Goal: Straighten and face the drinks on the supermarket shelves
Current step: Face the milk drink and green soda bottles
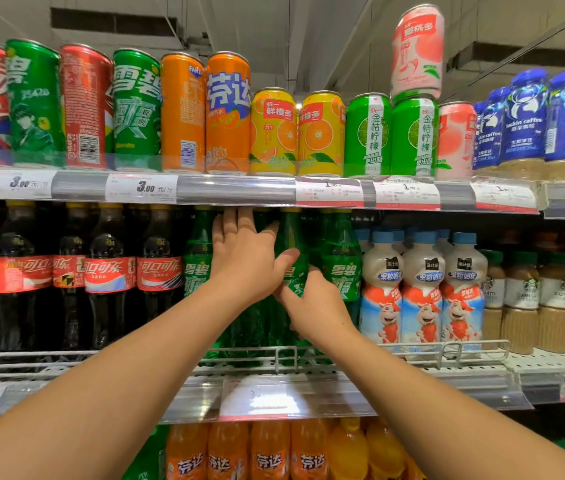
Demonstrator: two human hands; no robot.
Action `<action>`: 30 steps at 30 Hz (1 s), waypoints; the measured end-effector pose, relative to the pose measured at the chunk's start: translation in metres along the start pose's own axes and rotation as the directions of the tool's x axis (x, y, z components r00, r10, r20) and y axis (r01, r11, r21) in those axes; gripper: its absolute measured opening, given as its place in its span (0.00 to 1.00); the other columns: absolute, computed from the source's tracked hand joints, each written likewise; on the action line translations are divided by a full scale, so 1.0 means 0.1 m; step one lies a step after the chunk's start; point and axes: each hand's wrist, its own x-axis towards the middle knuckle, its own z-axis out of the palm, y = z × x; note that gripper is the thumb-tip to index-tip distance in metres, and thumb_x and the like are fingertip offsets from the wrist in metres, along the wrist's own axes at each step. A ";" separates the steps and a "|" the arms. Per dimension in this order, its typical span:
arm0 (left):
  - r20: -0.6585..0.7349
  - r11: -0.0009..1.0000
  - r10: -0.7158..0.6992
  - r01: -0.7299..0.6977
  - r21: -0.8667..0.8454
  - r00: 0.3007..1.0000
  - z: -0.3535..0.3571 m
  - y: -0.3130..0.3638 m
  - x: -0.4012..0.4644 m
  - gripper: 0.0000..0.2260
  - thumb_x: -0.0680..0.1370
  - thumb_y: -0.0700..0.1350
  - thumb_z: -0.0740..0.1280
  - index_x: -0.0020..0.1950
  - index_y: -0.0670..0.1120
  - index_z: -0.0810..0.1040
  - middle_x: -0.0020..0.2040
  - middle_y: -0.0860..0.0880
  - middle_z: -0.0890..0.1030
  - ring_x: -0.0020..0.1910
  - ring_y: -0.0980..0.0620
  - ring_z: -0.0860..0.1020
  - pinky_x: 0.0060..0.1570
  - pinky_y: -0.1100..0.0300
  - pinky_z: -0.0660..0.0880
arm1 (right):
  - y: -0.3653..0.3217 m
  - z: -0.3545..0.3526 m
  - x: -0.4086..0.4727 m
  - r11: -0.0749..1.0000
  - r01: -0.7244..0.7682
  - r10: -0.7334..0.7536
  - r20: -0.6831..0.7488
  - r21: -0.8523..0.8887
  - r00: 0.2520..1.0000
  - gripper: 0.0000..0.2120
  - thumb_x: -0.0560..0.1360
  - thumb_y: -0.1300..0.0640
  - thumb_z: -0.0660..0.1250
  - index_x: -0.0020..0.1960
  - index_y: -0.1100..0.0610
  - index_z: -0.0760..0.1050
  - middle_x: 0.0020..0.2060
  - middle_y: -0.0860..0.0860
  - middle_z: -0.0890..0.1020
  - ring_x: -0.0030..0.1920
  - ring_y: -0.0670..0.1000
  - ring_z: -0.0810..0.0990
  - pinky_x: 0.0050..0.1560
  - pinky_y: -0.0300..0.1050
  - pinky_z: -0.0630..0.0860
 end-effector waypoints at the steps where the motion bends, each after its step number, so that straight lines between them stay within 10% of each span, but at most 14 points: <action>1: 0.001 1.000 0.012 -0.012 0.028 1.000 0.01 -0.02 0.01 0.29 0.78 0.65 0.54 0.76 0.53 0.61 0.75 0.35 0.57 0.76 0.34 0.47 0.72 0.40 0.40 | 0.00 0.01 0.00 1.000 0.000 0.000 -0.006 -0.013 1.000 0.30 0.75 0.39 0.63 0.67 0.59 0.63 0.46 0.55 0.79 0.40 0.55 0.82 0.39 0.54 0.81; 8: -0.028 0.986 0.095 -0.090 0.140 0.995 0.09 -0.13 0.01 0.27 0.79 0.63 0.55 0.77 0.56 0.58 0.78 0.37 0.51 0.76 0.35 0.43 0.72 0.41 0.38 | -0.07 0.05 0.04 0.995 -0.083 0.086 0.054 -0.054 0.995 0.29 0.80 0.44 0.59 0.71 0.61 0.55 0.51 0.59 0.80 0.46 0.61 0.82 0.45 0.57 0.80; 13: -0.072 0.974 0.154 -0.139 0.179 0.985 0.10 -0.20 -0.02 0.27 0.79 0.62 0.57 0.76 0.60 0.57 0.77 0.39 0.51 0.75 0.35 0.44 0.72 0.40 0.41 | -0.11 -0.02 0.06 0.969 -0.222 0.202 0.170 0.108 0.965 0.29 0.82 0.50 0.56 0.76 0.58 0.47 0.49 0.57 0.77 0.38 0.58 0.79 0.21 0.38 0.72; 16: -0.102 0.975 0.174 -0.157 0.155 0.979 0.08 -0.22 -0.09 0.23 0.80 0.59 0.56 0.76 0.62 0.58 0.76 0.39 0.52 0.75 0.36 0.45 0.72 0.39 0.43 | -0.11 -0.04 0.04 0.985 -0.143 0.133 0.110 0.094 0.985 0.21 0.81 0.51 0.57 0.68 0.64 0.63 0.44 0.57 0.79 0.36 0.56 0.79 0.29 0.45 0.78; 19: -0.200 0.977 0.205 -0.189 0.095 0.958 0.06 -0.21 -0.26 0.21 0.80 0.52 0.60 0.74 0.54 0.66 0.74 0.36 0.58 0.73 0.35 0.54 0.70 0.38 0.52 | -0.17 -0.04 0.00 0.964 -0.225 0.203 0.152 0.145 0.967 0.22 0.82 0.51 0.56 0.72 0.59 0.56 0.47 0.57 0.77 0.46 0.60 0.81 0.35 0.52 0.80; 22: -0.309 0.954 0.286 -0.300 0.003 0.907 0.13 -0.18 -0.55 0.18 0.76 0.45 0.67 0.66 0.45 0.75 0.72 0.36 0.65 0.72 0.33 0.61 0.67 0.37 0.59 | -0.12 -0.04 -0.10 0.996 -0.083 0.082 0.046 0.019 0.996 0.20 0.80 0.54 0.59 0.68 0.59 0.60 0.52 0.58 0.77 0.47 0.57 0.80 0.44 0.56 0.81; 26: -0.212 0.943 0.325 -0.332 0.006 0.922 0.30 -0.15 -0.94 0.21 0.74 0.47 0.69 0.66 0.43 0.75 0.70 0.37 0.69 0.71 0.35 0.66 0.67 0.38 0.63 | 0.19 -0.13 -0.42 0.986 0.166 -0.165 -0.041 0.007 0.985 0.24 0.77 0.58 0.62 0.72 0.52 0.63 0.51 0.45 0.78 0.46 0.40 0.78 0.41 0.31 0.72; 30: -0.118 0.931 0.365 -0.362 0.042 0.924 0.43 -0.07 -1.15 0.24 0.73 0.49 0.72 0.67 0.43 0.75 0.70 0.37 0.70 0.69 0.34 0.68 0.65 0.38 0.67 | 0.65 -0.42 -0.69 0.897 0.389 -0.410 -0.066 -0.211 0.910 0.18 0.76 0.62 0.63 0.65 0.53 0.73 0.62 0.45 0.76 0.64 0.43 0.71 0.64 0.37 0.65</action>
